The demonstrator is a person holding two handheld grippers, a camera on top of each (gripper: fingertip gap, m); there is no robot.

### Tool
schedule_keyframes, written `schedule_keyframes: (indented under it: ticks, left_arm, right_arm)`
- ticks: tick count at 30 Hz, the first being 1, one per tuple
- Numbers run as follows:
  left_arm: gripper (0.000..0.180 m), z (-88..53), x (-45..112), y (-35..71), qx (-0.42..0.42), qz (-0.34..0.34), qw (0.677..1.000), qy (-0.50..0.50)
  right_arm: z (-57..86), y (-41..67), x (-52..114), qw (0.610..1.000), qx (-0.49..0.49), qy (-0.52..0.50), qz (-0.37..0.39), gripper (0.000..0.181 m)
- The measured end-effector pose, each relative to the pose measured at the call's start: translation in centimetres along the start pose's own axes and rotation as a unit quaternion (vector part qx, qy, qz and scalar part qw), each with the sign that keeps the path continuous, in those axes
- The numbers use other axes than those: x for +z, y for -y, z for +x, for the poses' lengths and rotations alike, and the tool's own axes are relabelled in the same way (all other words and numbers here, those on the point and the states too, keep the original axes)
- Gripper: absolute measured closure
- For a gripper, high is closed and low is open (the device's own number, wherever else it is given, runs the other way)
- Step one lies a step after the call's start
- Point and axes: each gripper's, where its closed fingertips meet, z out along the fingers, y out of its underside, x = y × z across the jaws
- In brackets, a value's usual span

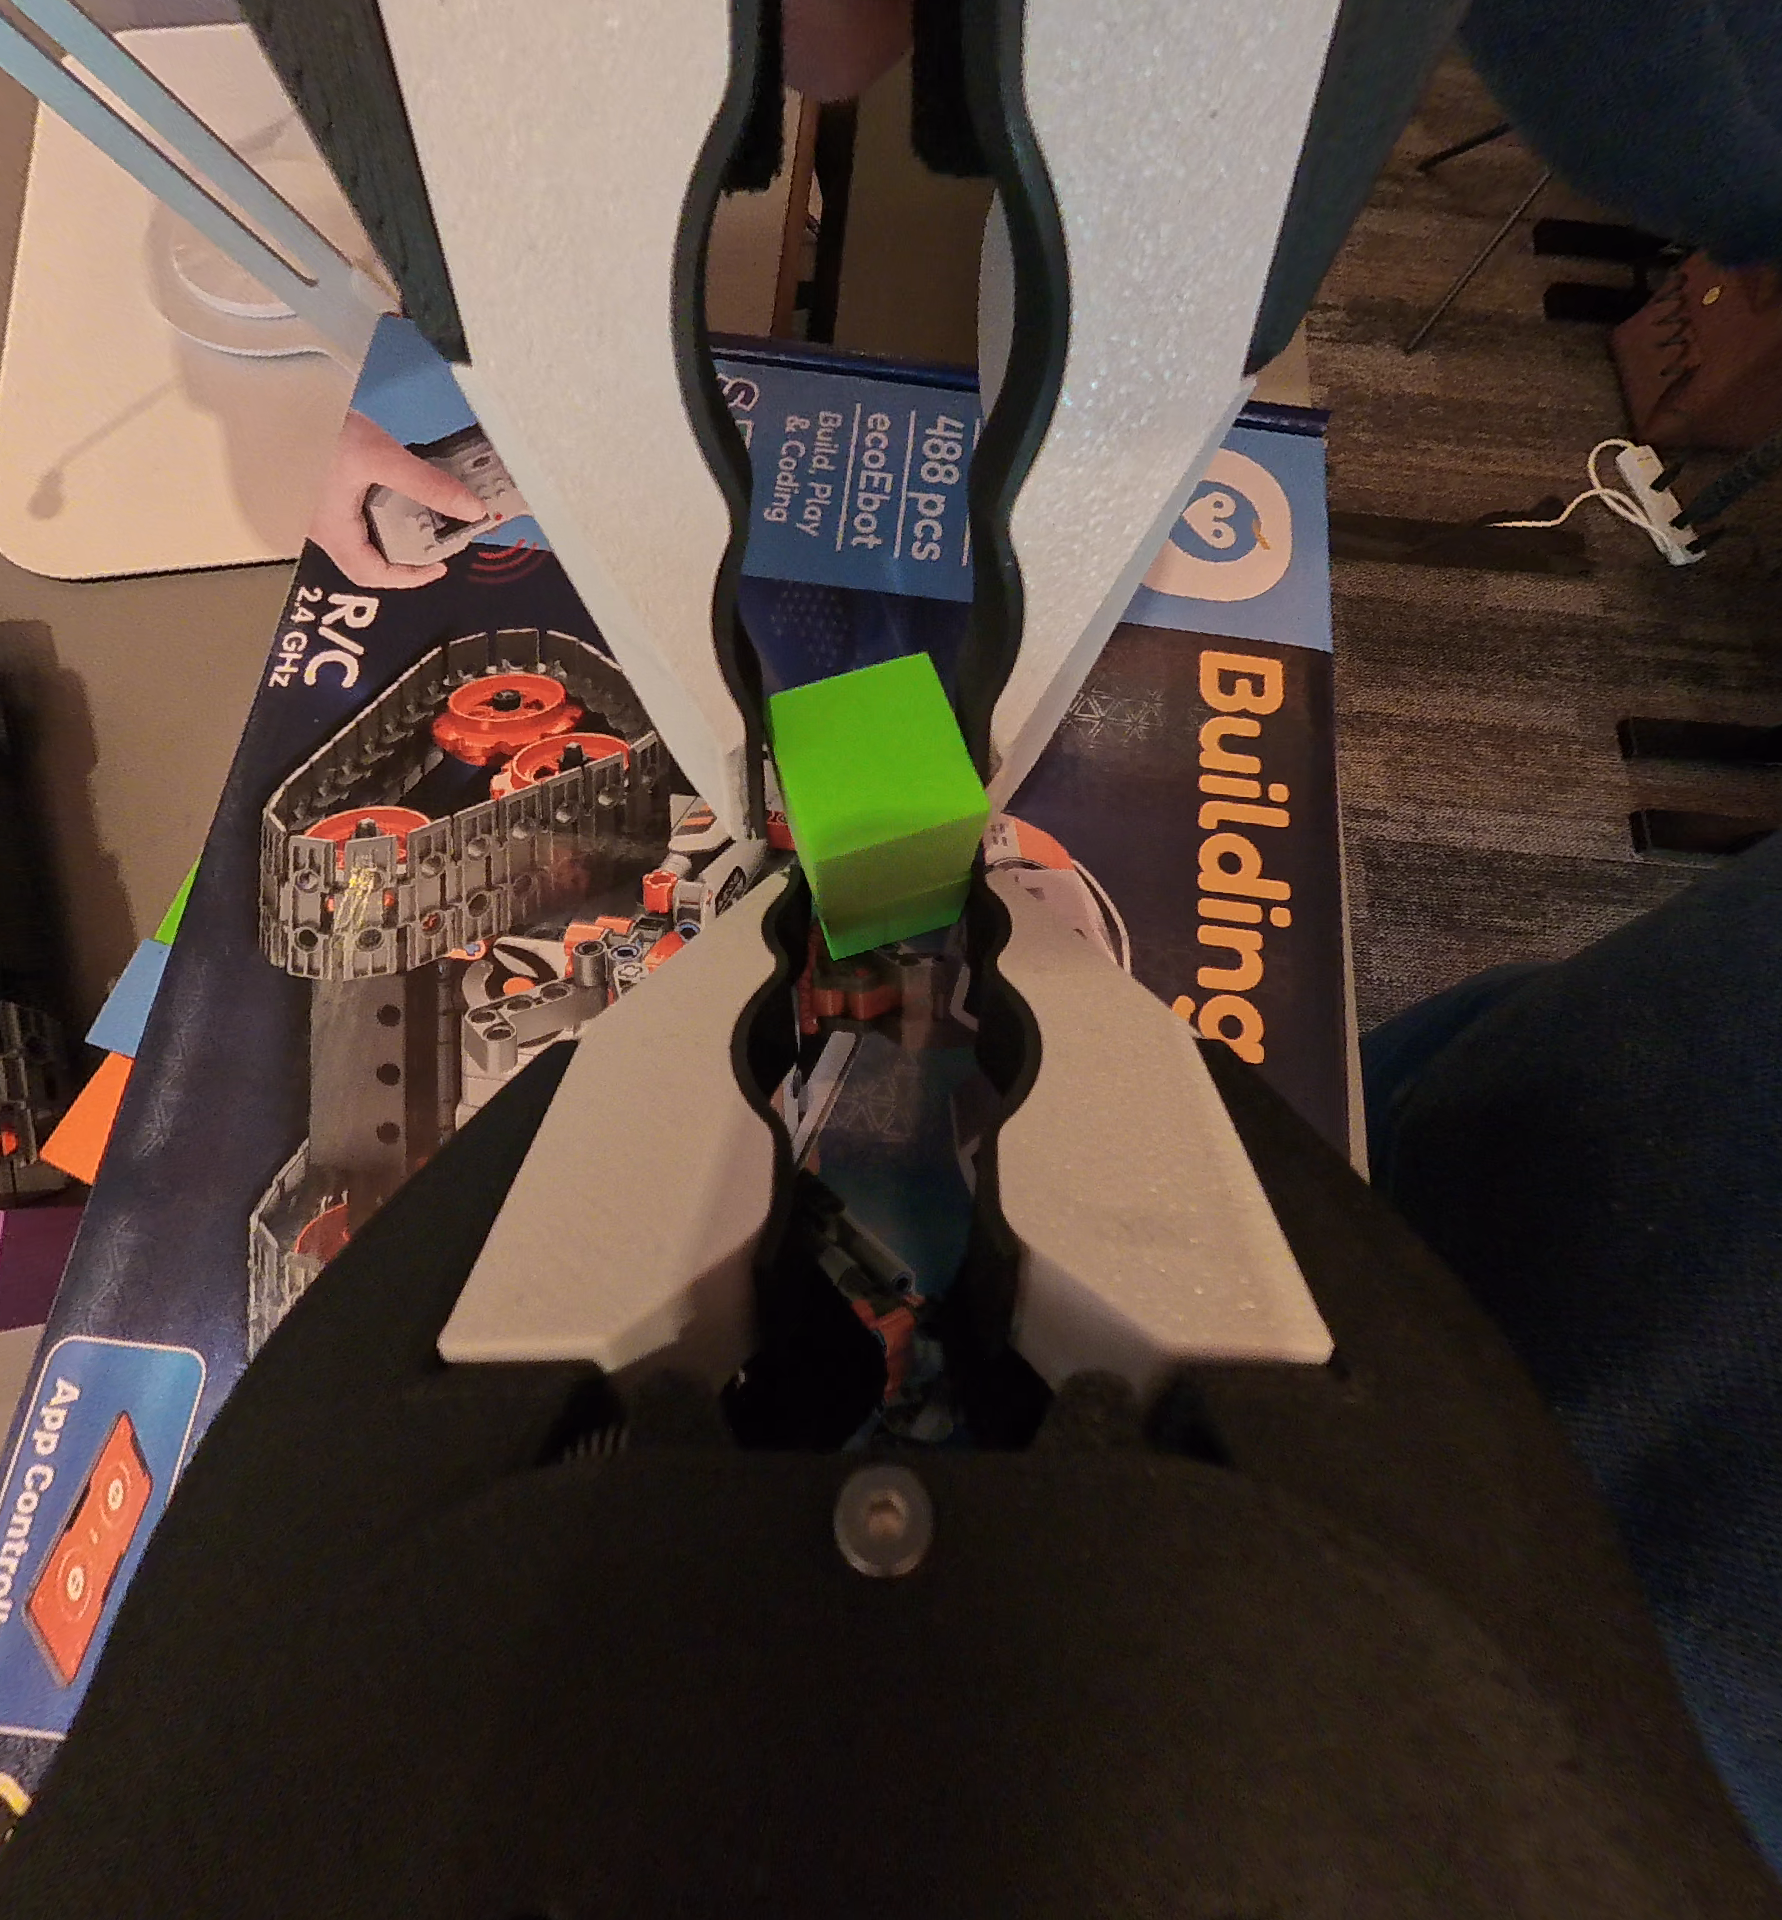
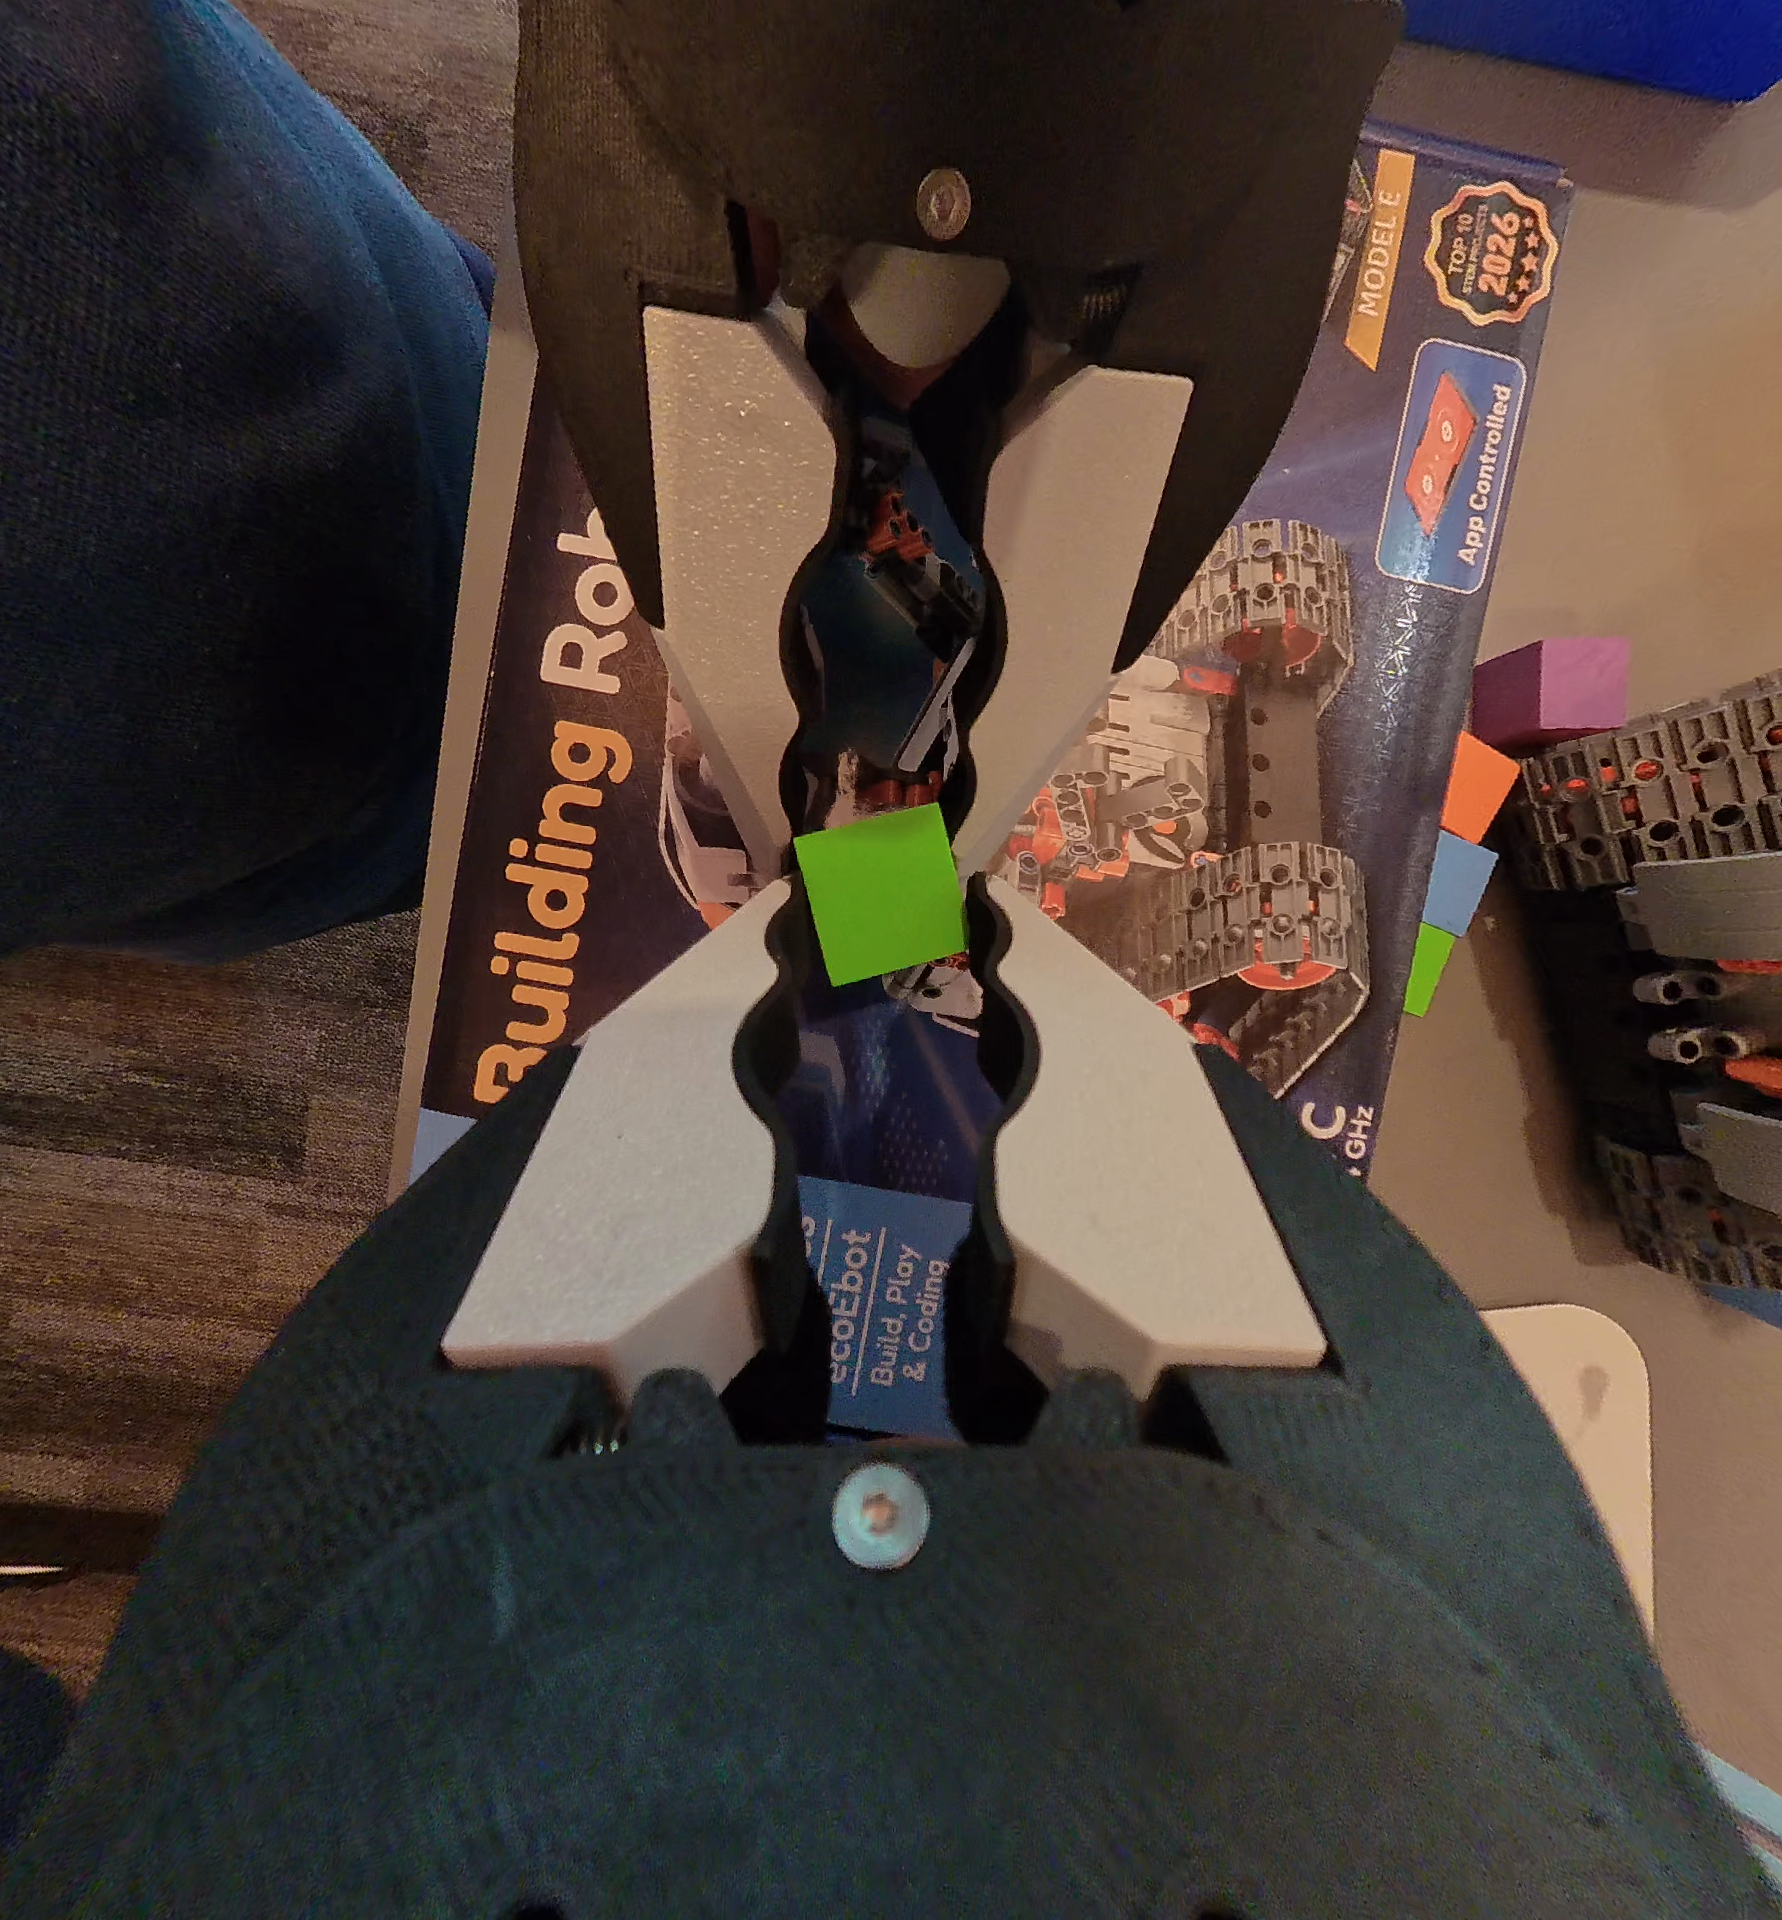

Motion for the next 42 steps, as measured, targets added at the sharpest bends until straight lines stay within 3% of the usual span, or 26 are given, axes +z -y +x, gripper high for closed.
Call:
schedule_keyframes:
  ticks: [18,22,25,30,34,38,41,42]
  left_arm:
    - [0.151,0.0,0.0,0.0,0.001,-0.001,1.000,0.000]
    - [0.151,0.0,0.0,0.0,-0.001,0.001,1.000,-0.002]
    - [0.144,0.0,0.0,0.0,0.001,0.001,1.000,0.003]
    - [0.132,-0.1,-0.3,-0.2,-0.005,0.002,1.000,0.021]
    - [0.129,-0.1,-0.4,-0.4,-0.008,0.002,1.000,0.026]
    - [0.129,-0.2,-0.4,-0.4,-0.009,0.003,0.999,0.031]
    - [0.129,-0.3,-0.3,-0.4,-0.009,0.002,0.999,0.034]
    - [0.130,-0.4,-0.3,-0.3,-0.011,0.002,0.999,0.034]
  right_arm:
    - [0.0,-0.2,0.1,1.000,0.001,0.002,-0.005,0.152]
    - [0.1,-0.5,0.3,1.000,0.007,-0.003,-0.016,0.136]
    - [0.5,0.3,-1.0,0.999,0.020,-0.036,0.023,0.124]
    - [1.0,-3.2,-5.1,0.979,0.097,-0.169,0.066,0.126]
    - [0.3,-12.7,-9.4,0.917,0.242,-0.305,0.082,0.128]
    - [-2.3,-29.3,-17.3,0.755,0.437,-0.487,0.042,0.128]
    - [-6.5,-39.7,-22.2,0.633,0.530,-0.564,0.031,0.128]
    - [-7.5,-42.2,-22.7,0.610,0.552,-0.568,0.033,0.127]
